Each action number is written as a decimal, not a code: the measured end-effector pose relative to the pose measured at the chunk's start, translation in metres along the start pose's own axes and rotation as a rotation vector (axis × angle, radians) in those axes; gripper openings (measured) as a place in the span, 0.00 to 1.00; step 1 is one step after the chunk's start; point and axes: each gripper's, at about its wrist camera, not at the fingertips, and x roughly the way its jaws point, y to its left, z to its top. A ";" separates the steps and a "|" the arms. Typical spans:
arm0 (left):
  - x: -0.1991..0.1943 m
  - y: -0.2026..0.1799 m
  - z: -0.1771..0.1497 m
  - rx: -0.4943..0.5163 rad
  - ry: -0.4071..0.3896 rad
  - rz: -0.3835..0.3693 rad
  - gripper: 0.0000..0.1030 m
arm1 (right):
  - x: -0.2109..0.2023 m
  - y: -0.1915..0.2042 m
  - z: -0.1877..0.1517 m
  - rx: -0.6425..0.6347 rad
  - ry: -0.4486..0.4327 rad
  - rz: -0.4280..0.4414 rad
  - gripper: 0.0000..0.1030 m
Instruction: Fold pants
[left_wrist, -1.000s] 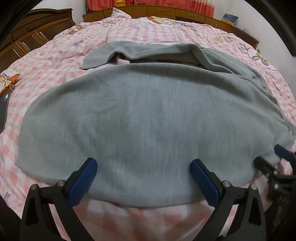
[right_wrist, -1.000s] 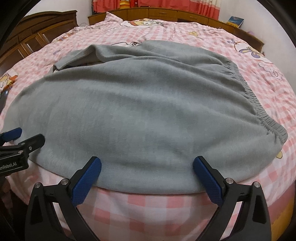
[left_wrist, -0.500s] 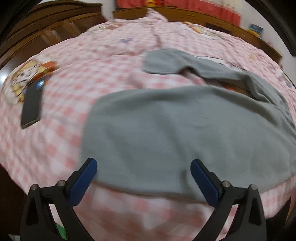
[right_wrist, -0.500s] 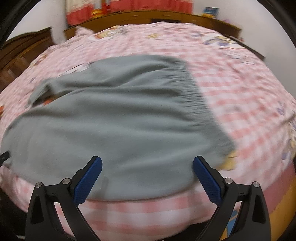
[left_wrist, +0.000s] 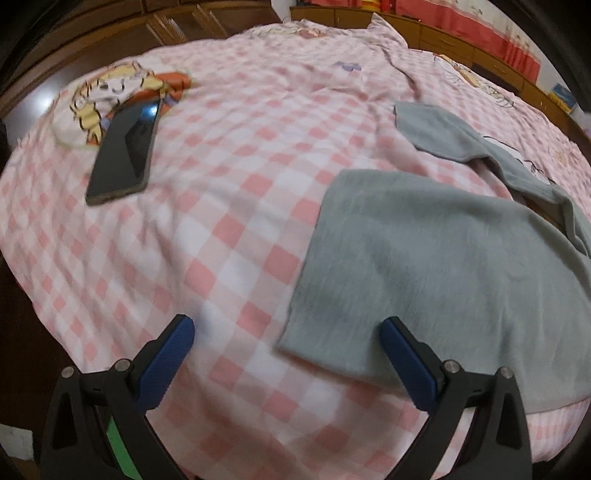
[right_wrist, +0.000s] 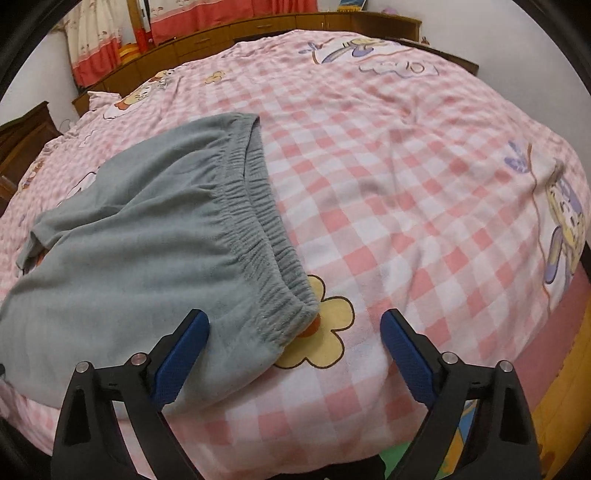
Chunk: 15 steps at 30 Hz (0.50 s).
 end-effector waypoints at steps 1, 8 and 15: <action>0.000 0.001 -0.002 -0.006 0.002 -0.007 1.00 | 0.002 -0.001 0.000 0.005 0.004 0.001 0.90; 0.003 -0.005 -0.001 -0.023 -0.002 -0.067 0.94 | -0.002 -0.009 0.004 0.042 -0.003 0.016 0.81; 0.001 -0.011 0.001 -0.036 -0.002 -0.168 0.64 | -0.001 -0.001 0.004 0.027 0.013 0.056 0.58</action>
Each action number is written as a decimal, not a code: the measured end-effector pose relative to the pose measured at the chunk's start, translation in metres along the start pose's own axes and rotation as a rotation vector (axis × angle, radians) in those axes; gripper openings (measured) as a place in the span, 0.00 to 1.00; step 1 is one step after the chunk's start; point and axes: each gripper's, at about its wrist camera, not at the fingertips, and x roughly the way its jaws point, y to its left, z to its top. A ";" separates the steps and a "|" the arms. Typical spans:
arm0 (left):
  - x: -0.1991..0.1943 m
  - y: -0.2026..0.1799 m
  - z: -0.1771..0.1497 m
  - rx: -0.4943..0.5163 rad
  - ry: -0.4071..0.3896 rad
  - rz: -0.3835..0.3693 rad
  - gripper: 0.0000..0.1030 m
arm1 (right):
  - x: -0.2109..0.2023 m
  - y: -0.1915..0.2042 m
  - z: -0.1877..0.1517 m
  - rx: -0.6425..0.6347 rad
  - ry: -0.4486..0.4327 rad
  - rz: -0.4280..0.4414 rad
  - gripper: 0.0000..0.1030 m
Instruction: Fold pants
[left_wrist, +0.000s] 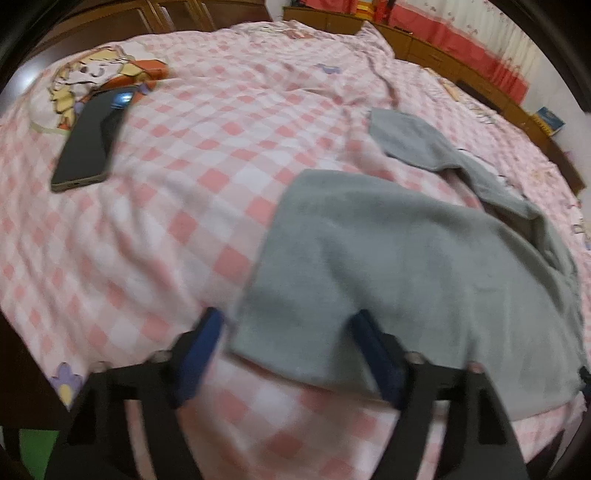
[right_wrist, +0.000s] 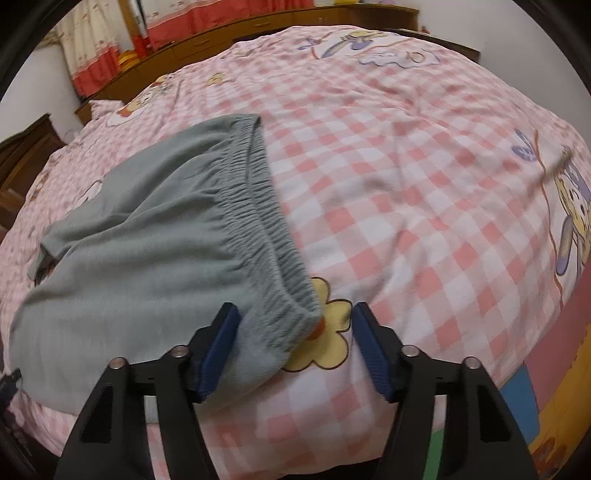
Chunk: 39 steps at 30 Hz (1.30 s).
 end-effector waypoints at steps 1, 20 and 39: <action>0.000 -0.003 0.002 0.003 -0.001 0.001 0.62 | 0.000 0.001 0.000 -0.004 0.001 0.012 0.54; -0.046 0.001 0.002 0.064 -0.062 -0.129 0.08 | -0.054 -0.002 0.018 -0.032 -0.070 0.112 0.09; -0.046 0.017 -0.005 0.105 -0.040 0.006 0.52 | -0.034 -0.017 -0.002 -0.098 0.008 -0.054 0.37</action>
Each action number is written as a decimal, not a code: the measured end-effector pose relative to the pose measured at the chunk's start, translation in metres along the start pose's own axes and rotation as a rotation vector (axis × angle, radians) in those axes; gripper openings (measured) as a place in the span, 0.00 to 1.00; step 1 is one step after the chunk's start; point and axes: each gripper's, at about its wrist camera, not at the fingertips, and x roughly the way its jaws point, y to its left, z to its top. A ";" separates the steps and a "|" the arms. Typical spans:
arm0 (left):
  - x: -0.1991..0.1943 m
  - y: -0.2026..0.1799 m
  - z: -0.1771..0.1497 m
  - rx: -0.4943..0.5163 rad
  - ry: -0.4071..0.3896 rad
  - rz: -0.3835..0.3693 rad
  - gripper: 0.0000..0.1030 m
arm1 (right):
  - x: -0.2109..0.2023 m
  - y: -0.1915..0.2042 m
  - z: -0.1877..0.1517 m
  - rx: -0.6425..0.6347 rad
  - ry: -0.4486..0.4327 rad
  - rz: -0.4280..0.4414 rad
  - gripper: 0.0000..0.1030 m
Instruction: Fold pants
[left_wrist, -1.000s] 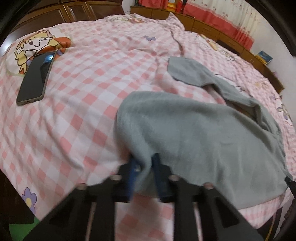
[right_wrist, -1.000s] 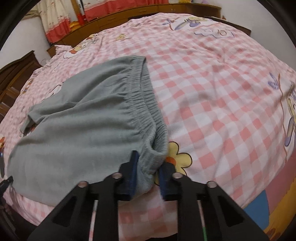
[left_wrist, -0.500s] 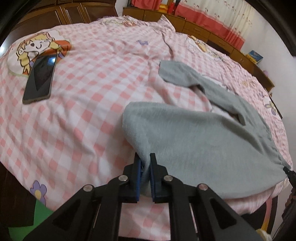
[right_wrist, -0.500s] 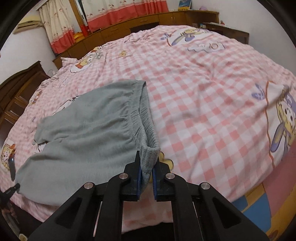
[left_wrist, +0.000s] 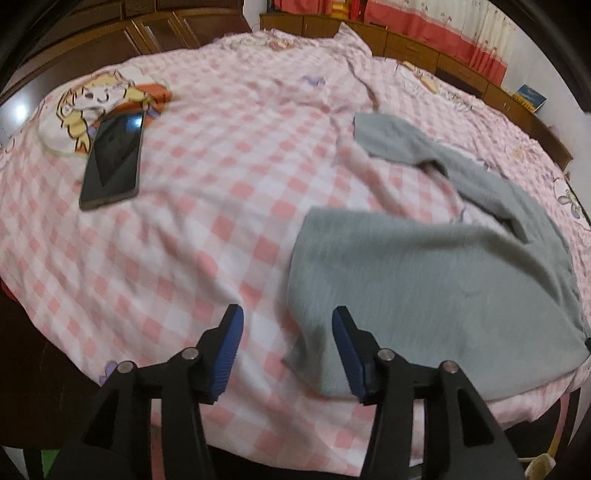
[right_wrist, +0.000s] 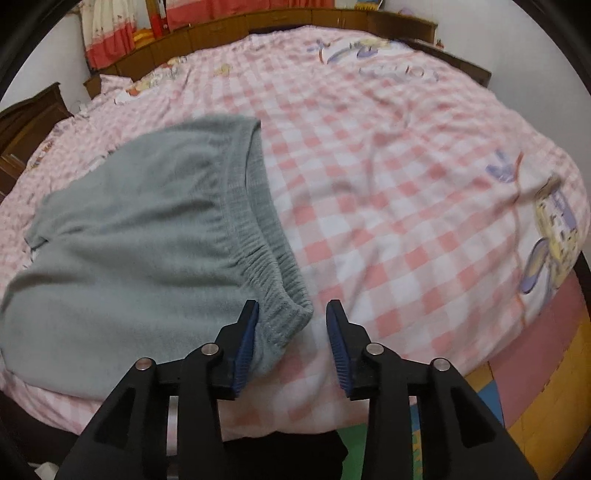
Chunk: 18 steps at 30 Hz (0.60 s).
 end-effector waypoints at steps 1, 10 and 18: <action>-0.002 -0.002 0.003 0.002 -0.008 -0.006 0.52 | -0.009 0.001 0.002 -0.005 -0.018 -0.002 0.39; -0.003 -0.066 0.028 0.098 -0.048 -0.134 0.55 | -0.035 0.032 0.019 -0.108 -0.095 -0.063 0.43; 0.008 -0.149 0.035 0.236 -0.036 -0.250 0.55 | -0.004 0.106 0.031 -0.192 -0.039 0.160 0.43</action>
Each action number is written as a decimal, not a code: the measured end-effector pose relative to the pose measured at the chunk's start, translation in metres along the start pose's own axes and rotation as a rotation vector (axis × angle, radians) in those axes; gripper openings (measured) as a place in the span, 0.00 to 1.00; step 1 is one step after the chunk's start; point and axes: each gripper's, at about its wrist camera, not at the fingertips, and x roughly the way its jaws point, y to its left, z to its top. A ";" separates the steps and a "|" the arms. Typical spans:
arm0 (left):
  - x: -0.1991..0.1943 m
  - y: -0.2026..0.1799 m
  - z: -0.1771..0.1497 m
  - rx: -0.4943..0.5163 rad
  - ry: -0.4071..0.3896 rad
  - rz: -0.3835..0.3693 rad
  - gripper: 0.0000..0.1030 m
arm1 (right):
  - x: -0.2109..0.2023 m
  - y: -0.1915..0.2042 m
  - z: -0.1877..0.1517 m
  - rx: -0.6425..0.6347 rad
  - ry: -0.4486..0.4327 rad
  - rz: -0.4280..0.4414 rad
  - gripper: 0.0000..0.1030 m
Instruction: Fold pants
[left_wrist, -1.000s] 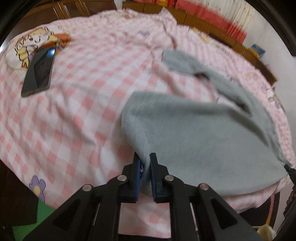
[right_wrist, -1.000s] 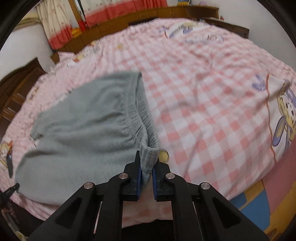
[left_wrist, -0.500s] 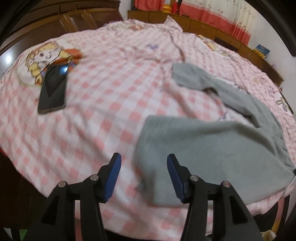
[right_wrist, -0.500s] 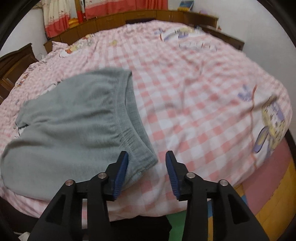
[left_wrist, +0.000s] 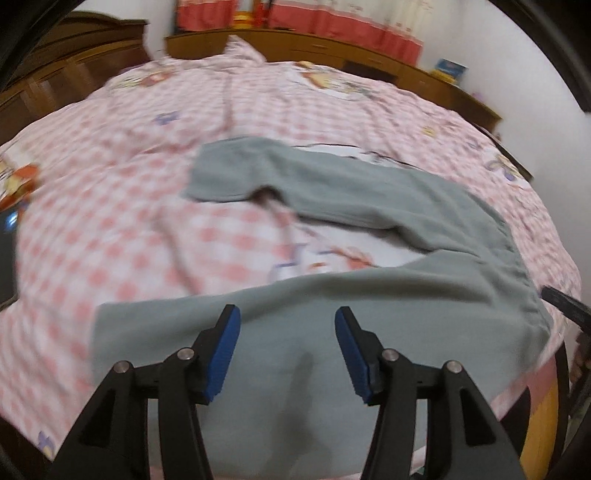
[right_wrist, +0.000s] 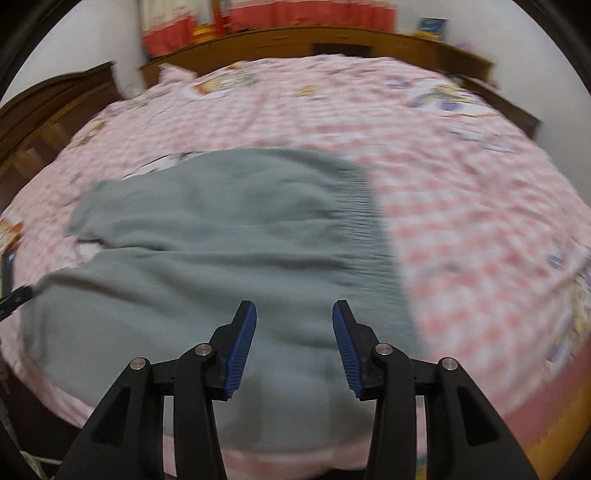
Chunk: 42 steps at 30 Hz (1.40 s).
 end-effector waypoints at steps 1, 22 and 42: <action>0.004 -0.008 0.000 0.018 0.001 -0.010 0.55 | 0.005 0.011 0.001 -0.018 0.007 0.029 0.43; 0.029 -0.023 -0.022 0.060 0.053 -0.048 0.61 | 0.135 0.165 0.051 -0.236 0.063 0.200 0.46; 0.052 -0.041 0.067 0.135 -0.020 0.020 0.64 | 0.070 0.045 0.068 -0.204 0.011 0.076 0.46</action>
